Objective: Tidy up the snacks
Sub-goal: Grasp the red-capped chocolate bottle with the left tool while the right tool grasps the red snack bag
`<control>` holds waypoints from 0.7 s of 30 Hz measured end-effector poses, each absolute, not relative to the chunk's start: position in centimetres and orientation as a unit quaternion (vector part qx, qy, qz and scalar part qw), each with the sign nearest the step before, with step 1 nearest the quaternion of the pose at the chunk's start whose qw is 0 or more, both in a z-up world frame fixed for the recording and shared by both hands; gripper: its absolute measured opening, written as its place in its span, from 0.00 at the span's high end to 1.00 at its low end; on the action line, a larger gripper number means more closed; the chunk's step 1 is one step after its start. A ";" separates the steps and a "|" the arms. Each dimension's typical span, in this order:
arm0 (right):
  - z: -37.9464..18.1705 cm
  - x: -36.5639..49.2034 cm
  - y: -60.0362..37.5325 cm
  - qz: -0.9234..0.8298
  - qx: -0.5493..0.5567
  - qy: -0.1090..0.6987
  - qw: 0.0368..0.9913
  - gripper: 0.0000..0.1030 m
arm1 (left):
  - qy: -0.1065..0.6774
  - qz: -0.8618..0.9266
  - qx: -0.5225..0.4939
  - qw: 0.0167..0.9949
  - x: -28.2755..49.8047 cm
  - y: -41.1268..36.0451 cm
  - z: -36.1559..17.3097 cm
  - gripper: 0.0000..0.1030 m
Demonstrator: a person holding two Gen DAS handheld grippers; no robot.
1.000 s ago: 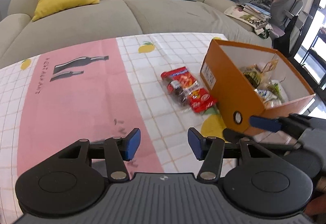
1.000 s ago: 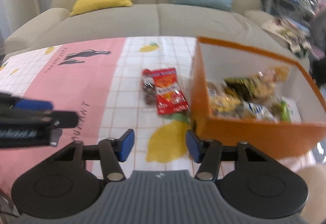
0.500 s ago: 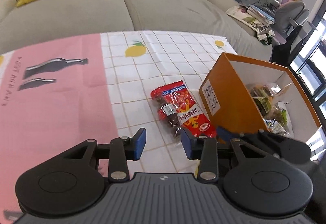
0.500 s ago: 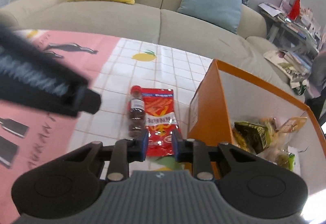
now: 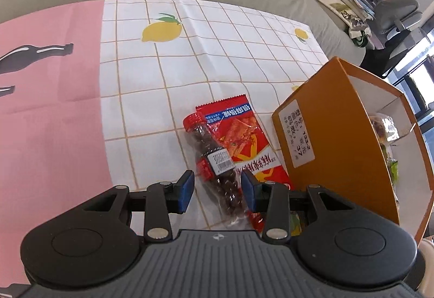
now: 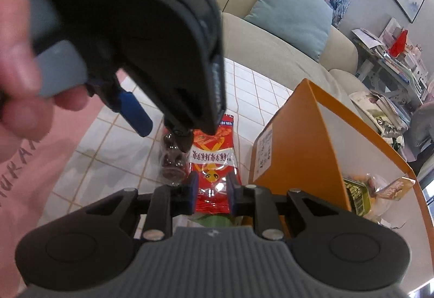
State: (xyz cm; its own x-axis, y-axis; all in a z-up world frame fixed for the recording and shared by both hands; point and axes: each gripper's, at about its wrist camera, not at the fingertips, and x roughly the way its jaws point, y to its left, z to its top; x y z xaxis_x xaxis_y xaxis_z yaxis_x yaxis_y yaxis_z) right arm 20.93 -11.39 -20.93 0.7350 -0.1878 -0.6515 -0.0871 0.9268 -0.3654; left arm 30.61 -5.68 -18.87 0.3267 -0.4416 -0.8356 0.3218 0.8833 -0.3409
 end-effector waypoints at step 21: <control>-21.8 21.1 -11.4 -0.011 -0.169 0.367 0.915 0.66 | 0.551 -0.192 -0.028 0.812 29.5 -2.8 -18.9 0.67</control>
